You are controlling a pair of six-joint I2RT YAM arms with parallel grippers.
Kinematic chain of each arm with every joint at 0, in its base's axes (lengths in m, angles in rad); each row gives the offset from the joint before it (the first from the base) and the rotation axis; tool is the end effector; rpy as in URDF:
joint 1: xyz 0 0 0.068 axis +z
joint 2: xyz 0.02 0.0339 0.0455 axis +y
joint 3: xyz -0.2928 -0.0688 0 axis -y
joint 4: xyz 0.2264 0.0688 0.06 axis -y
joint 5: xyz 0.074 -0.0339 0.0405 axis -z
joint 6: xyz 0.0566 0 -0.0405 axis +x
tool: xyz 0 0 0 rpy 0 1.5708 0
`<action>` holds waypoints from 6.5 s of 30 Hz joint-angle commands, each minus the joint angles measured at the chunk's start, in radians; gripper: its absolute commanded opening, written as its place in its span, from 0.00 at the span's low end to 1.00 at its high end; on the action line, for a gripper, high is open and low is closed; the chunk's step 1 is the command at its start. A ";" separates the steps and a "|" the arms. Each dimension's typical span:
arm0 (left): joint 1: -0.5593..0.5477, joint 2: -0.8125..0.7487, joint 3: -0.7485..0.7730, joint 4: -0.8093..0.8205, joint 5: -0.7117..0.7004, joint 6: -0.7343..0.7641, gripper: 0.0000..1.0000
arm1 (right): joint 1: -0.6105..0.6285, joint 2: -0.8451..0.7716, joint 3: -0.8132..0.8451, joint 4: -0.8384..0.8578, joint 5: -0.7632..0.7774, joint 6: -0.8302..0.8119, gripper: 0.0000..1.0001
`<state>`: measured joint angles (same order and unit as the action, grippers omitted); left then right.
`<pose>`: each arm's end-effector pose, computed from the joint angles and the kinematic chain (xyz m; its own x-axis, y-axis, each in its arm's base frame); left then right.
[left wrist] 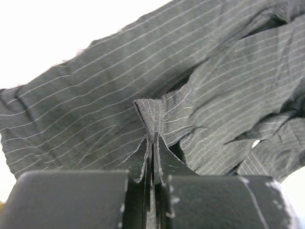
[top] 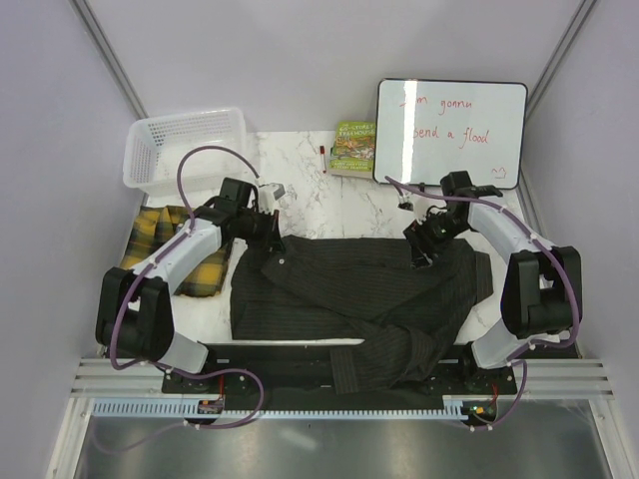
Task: Fold and stack the long sleeve shirts
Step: Fold the shirt
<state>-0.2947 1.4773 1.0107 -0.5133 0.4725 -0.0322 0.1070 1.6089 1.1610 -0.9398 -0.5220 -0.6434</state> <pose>0.2711 -0.1092 0.2535 -0.8104 0.2160 -0.5446 0.4754 0.7858 -0.3957 0.2790 0.0583 0.2411 -0.6725 -0.5953 -0.4398 -0.7328 0.6188 0.2830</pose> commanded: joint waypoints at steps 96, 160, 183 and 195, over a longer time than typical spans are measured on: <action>-1.207 0.138 -0.133 0.282 -0.206 0.789 0.07 | -0.138 0.057 -0.112 -0.086 0.112 -0.202 0.53; -0.405 0.117 0.514 0.199 -0.153 -1.103 0.02 | 0.465 -0.627 -0.256 0.895 0.358 0.484 0.71; -0.215 -0.357 0.234 0.193 0.491 0.472 0.80 | 0.401 -0.586 0.032 0.223 -0.248 0.006 0.00; -0.610 -0.370 0.155 0.015 0.272 1.157 0.81 | 0.415 -0.478 0.166 0.004 -0.346 -0.147 0.05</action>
<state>-0.8089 1.0721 1.1645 -0.4656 0.8471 0.9089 0.5114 1.1461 1.2770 -0.8680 -0.7849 -0.7139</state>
